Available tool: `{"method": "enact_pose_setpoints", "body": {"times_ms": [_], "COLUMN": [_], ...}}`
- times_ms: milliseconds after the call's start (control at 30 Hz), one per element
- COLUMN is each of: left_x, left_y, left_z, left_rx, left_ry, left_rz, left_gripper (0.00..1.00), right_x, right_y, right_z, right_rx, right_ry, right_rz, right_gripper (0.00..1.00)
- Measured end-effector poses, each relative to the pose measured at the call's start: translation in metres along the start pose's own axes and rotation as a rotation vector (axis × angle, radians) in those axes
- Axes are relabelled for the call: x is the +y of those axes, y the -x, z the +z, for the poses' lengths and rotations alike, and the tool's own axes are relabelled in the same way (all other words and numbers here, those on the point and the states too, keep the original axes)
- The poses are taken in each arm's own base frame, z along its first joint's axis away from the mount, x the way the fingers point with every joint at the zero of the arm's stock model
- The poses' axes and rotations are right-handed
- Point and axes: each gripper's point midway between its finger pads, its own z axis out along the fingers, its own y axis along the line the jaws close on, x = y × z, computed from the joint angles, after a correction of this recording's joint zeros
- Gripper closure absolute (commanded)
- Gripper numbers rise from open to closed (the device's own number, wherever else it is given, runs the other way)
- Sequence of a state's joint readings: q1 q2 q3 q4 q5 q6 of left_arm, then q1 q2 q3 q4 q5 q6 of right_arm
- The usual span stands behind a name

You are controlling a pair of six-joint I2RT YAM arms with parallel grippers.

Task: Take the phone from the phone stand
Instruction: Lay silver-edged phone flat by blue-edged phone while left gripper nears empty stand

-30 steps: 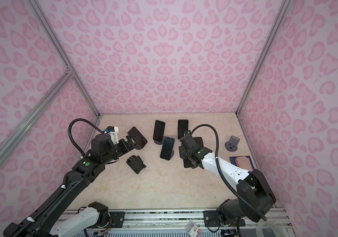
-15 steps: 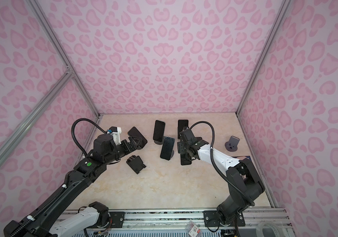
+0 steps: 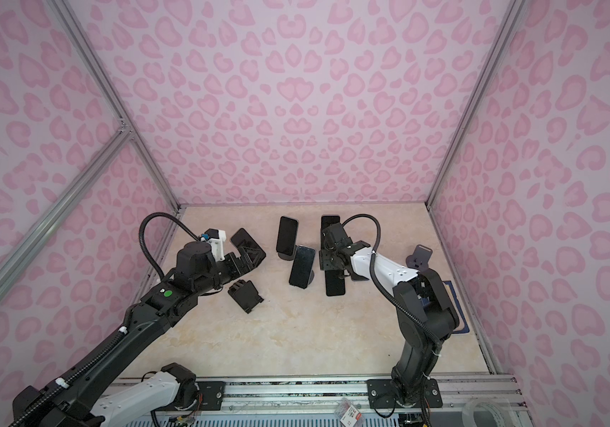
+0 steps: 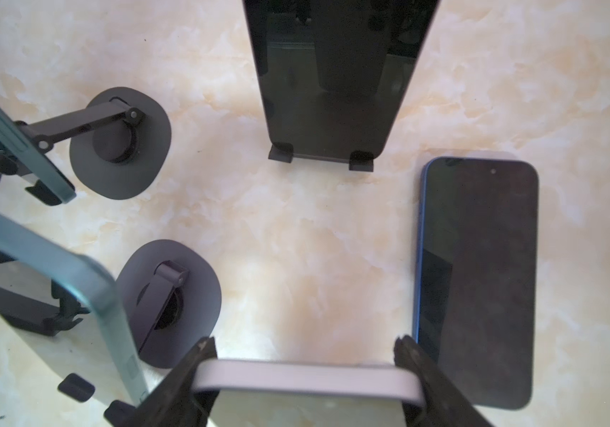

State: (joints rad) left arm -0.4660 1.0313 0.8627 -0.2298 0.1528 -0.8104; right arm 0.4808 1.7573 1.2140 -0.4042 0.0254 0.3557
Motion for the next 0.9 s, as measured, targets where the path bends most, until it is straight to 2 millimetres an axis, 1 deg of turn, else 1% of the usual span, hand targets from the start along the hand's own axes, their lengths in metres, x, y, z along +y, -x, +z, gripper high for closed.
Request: {"method": "enact_pose_setpoints", "body": {"times_ms": [367, 700, 900], "left_x": [-0.006, -0.005, -0.004], "left_y": [0.000, -0.001, -0.002], "left_z": [0.001, 0.002, 0.004], "left_rx": [-0.002, 0.001, 0.005], "left_ry": [-0.019, -0.017, -0.012], "left_rz": [0.004, 0.004, 0.003], "left_gripper": [0.03, 0.03, 0.03], "right_x": [-0.009, -0.019, -0.023], "right_y": [-0.004, -0.007, -0.007], "right_z": [0.021, 0.053, 0.066], "right_rx": [0.054, 0.113, 0.133], "right_ry": [-0.008, -0.020, -0.029], "right_rz": [0.029, 0.052, 0.060], "right_gripper": [0.36, 0.36, 0.34]}}
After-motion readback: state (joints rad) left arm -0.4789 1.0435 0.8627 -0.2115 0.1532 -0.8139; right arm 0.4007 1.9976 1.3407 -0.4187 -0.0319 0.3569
